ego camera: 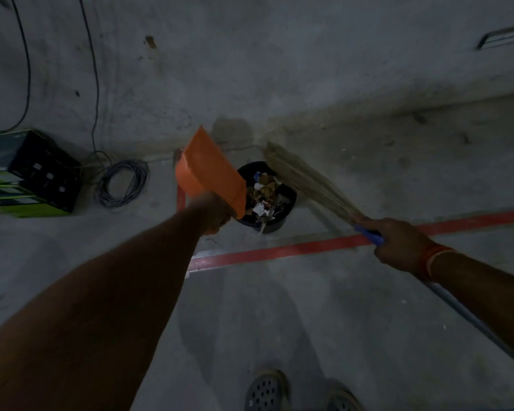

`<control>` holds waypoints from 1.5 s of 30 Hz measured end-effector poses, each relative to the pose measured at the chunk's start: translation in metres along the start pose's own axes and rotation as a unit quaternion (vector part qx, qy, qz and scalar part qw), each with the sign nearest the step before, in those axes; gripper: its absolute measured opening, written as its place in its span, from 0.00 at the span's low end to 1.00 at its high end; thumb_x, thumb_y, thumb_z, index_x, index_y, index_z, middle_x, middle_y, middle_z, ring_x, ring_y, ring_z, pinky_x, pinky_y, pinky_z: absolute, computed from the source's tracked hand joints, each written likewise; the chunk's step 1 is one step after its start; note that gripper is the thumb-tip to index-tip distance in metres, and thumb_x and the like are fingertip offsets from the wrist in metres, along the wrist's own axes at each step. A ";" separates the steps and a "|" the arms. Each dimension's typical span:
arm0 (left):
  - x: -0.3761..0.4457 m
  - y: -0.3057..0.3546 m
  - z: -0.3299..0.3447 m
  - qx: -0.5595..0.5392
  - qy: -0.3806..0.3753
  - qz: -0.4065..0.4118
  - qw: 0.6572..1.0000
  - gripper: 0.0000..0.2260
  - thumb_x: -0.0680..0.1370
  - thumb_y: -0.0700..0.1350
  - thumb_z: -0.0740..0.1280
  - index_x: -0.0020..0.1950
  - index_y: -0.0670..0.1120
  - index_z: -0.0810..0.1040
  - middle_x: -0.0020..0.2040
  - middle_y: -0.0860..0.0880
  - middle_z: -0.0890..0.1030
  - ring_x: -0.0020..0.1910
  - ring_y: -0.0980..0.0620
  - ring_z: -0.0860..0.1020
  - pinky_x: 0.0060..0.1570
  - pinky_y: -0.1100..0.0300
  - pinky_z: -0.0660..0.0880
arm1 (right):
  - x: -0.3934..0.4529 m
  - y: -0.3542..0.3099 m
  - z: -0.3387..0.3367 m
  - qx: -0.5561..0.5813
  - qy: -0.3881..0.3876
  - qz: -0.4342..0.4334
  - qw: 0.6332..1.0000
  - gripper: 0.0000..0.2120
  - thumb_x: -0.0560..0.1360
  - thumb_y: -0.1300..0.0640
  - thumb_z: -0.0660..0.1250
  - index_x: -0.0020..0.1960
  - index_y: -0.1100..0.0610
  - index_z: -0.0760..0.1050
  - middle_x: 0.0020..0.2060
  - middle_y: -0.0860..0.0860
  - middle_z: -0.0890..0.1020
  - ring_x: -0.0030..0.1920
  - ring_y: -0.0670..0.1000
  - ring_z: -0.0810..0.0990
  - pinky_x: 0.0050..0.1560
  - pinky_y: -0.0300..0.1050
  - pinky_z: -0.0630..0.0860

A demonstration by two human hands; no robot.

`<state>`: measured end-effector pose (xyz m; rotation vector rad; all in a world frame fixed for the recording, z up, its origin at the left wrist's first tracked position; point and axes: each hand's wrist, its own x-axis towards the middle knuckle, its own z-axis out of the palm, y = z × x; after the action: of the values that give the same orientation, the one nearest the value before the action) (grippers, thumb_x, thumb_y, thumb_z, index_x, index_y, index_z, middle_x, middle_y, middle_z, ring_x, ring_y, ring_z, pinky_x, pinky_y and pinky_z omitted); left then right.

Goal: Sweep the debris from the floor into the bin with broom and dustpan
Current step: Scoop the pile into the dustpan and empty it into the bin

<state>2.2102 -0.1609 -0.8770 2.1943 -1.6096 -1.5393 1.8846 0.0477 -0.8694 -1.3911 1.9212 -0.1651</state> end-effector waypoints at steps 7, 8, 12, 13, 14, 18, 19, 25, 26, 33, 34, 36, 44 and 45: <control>-0.025 -0.038 -0.021 -0.125 0.018 0.065 0.990 0.14 0.79 0.27 0.59 0.48 0.38 0.83 0.38 0.42 0.78 0.23 0.54 0.68 0.20 0.66 0.62 | 0.004 -0.058 0.007 0.243 -0.007 0.042 0.969 0.38 0.69 0.73 0.64 0.71 0.41 0.68 0.45 0.62 0.80 0.29 0.52 0.76 0.28 0.42 0.72; -0.025 -0.043 -0.029 -0.133 0.029 0.072 0.988 0.14 0.79 0.28 0.60 0.47 0.39 0.83 0.38 0.42 0.78 0.23 0.54 0.68 0.20 0.66 0.62 | 0.009 -0.071 0.008 0.259 -0.005 0.031 0.965 0.36 0.71 0.71 0.64 0.72 0.42 0.68 0.48 0.64 0.80 0.31 0.53 0.77 0.27 0.40 0.72; -0.013 -0.058 -0.072 -0.146 0.057 0.081 0.984 0.13 0.80 0.30 0.60 0.50 0.40 0.84 0.29 0.49 0.77 0.20 0.57 0.68 0.19 0.66 0.63 | 0.043 -0.133 0.027 0.274 0.012 -0.001 0.962 0.28 0.77 0.65 0.63 0.73 0.46 0.66 0.51 0.64 0.80 0.39 0.58 0.80 0.30 0.41 0.78; -0.009 -0.061 -0.084 -0.144 0.059 0.086 0.984 0.13 0.80 0.29 0.59 0.50 0.40 0.83 0.27 0.51 0.77 0.20 0.57 0.68 0.18 0.66 0.63 | 0.053 -0.149 0.036 0.284 0.011 -0.001 0.959 0.29 0.76 0.67 0.63 0.73 0.48 0.66 0.53 0.65 0.80 0.44 0.61 0.81 0.36 0.46 0.80; -0.003 -0.065 -0.097 -0.146 0.057 0.092 0.983 0.14 0.80 0.29 0.59 0.50 0.40 0.83 0.29 0.50 0.77 0.21 0.56 0.68 0.18 0.66 0.63 | 0.063 -0.166 0.046 0.295 0.009 0.002 0.955 0.30 0.75 0.70 0.63 0.73 0.50 0.67 0.53 0.66 0.79 0.46 0.63 0.81 0.40 0.50 0.80; 0.030 -0.092 -0.147 -0.148 0.050 0.111 0.982 0.15 0.80 0.30 0.59 0.50 0.42 0.84 0.42 0.45 0.81 0.28 0.52 0.71 0.20 0.64 0.65 | 0.114 -0.241 0.107 0.334 0.006 0.017 0.942 0.33 0.73 0.73 0.63 0.75 0.54 0.64 0.50 0.57 0.78 0.35 0.53 0.77 0.38 0.49 0.79; 0.038 -0.101 -0.160 -0.139 0.046 0.110 0.983 0.15 0.80 0.30 0.60 0.49 0.43 0.84 0.41 0.46 0.81 0.28 0.52 0.71 0.20 0.64 0.65 | 0.127 -0.259 0.125 0.334 0.001 0.019 0.942 0.35 0.73 0.73 0.63 0.76 0.54 0.62 0.55 0.56 0.77 0.34 0.51 0.77 0.36 0.47 0.79; 0.082 -0.166 -0.233 -0.105 -0.005 0.085 0.991 0.15 0.80 0.29 0.59 0.50 0.41 0.84 0.42 0.45 0.82 0.28 0.51 0.71 0.19 0.64 0.65 | 0.197 -0.344 0.204 0.363 -0.017 0.095 0.927 0.36 0.76 0.71 0.59 0.78 0.48 0.53 0.65 0.57 0.73 0.34 0.52 0.78 0.32 0.42 0.77; 0.089 -0.177 -0.242 -0.114 -0.009 0.079 0.990 0.15 0.80 0.29 0.58 0.50 0.40 0.84 0.43 0.44 0.82 0.27 0.51 0.71 0.19 0.64 0.64 | 0.208 -0.352 0.213 0.366 -0.011 0.109 0.924 0.36 0.77 0.70 0.59 0.78 0.48 0.52 0.60 0.56 0.75 0.34 0.53 0.78 0.34 0.45 0.77; 0.124 -0.234 -0.292 -0.148 -0.024 0.025 0.988 0.13 0.82 0.32 0.59 0.52 0.40 0.83 0.47 0.43 0.82 0.25 0.53 0.70 0.21 0.62 0.65 | 0.273 -0.382 0.263 0.361 0.057 0.188 0.912 0.34 0.77 0.64 0.60 0.78 0.44 0.54 0.52 0.60 0.80 0.32 0.56 0.76 0.32 0.47 0.78; 0.128 -0.241 -0.295 -0.151 -0.024 0.017 0.988 0.13 0.82 0.32 0.59 0.52 0.40 0.83 0.46 0.43 0.81 0.25 0.53 0.70 0.20 0.62 0.65 | 0.283 -0.382 0.270 0.357 0.069 0.196 0.911 0.34 0.76 0.63 0.60 0.78 0.45 0.54 0.52 0.62 0.80 0.33 0.57 0.77 0.35 0.51 0.79; 0.133 -0.253 -0.301 -0.151 -0.021 0.005 0.988 0.13 0.82 0.31 0.59 0.52 0.40 0.84 0.45 0.43 0.81 0.24 0.54 0.70 0.20 0.62 0.65 | 0.298 -0.382 0.278 0.368 0.084 0.213 0.901 0.35 0.74 0.63 0.62 0.77 0.46 0.54 0.55 0.63 0.79 0.35 0.58 0.78 0.39 0.52 0.79; 0.143 -0.273 -0.308 -0.143 -0.041 -0.005 0.989 0.15 0.81 0.29 0.57 0.52 0.39 0.84 0.45 0.43 0.81 0.23 0.54 0.70 0.21 0.63 0.64 | 0.331 -0.359 0.305 0.305 0.050 0.245 0.919 0.39 0.62 0.57 0.63 0.73 0.54 0.63 0.48 0.53 0.74 0.48 0.54 0.74 0.43 0.47 0.72; 0.142 -0.274 -0.308 -0.138 -0.046 -0.005 0.989 0.16 0.81 0.29 0.57 0.51 0.40 0.84 0.45 0.43 0.81 0.24 0.54 0.70 0.21 0.62 0.65 | 0.324 -0.363 0.303 0.311 0.052 0.254 0.914 0.37 0.63 0.57 0.63 0.72 0.55 0.65 0.46 0.53 0.73 0.49 0.53 0.72 0.44 0.49 0.71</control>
<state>2.6193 -0.2893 -0.9573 2.0168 -1.3115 -1.7682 2.3103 -0.2839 -1.0620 -0.4530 2.0012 -0.5481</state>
